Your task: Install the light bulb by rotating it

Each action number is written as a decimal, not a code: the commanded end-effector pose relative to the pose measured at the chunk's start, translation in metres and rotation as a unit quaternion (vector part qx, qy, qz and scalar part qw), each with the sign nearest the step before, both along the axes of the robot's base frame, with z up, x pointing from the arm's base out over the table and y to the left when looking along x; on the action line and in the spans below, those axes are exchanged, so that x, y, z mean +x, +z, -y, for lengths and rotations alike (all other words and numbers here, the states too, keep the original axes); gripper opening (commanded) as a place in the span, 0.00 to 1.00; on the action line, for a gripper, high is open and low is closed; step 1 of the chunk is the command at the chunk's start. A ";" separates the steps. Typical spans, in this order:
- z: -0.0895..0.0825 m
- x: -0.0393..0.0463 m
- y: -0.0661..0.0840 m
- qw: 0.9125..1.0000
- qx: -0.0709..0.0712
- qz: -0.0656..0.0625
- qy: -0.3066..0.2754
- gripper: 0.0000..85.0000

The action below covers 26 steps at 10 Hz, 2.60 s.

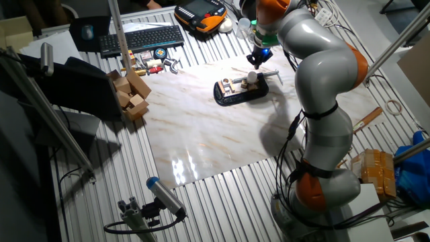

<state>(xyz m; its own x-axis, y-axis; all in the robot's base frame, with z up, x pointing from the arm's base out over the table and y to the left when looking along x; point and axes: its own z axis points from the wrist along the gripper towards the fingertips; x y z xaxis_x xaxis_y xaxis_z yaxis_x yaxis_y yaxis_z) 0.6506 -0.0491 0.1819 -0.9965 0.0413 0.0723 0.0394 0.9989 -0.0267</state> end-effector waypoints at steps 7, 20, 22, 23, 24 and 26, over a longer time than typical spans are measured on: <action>0.002 0.0005 -0.001 1.000 -0.011 0.011 -0.002 0.00; -0.009 -0.0035 -0.004 1.000 -0.009 0.022 -0.001 0.40; -0.008 -0.0042 -0.004 1.000 -0.010 0.027 0.001 0.60; -0.008 -0.0042 -0.005 1.000 -0.010 0.029 0.001 0.60; -0.007 -0.0045 -0.005 0.999 -0.009 0.035 0.003 0.60; -0.006 -0.0054 -0.008 0.999 -0.007 0.038 0.004 0.60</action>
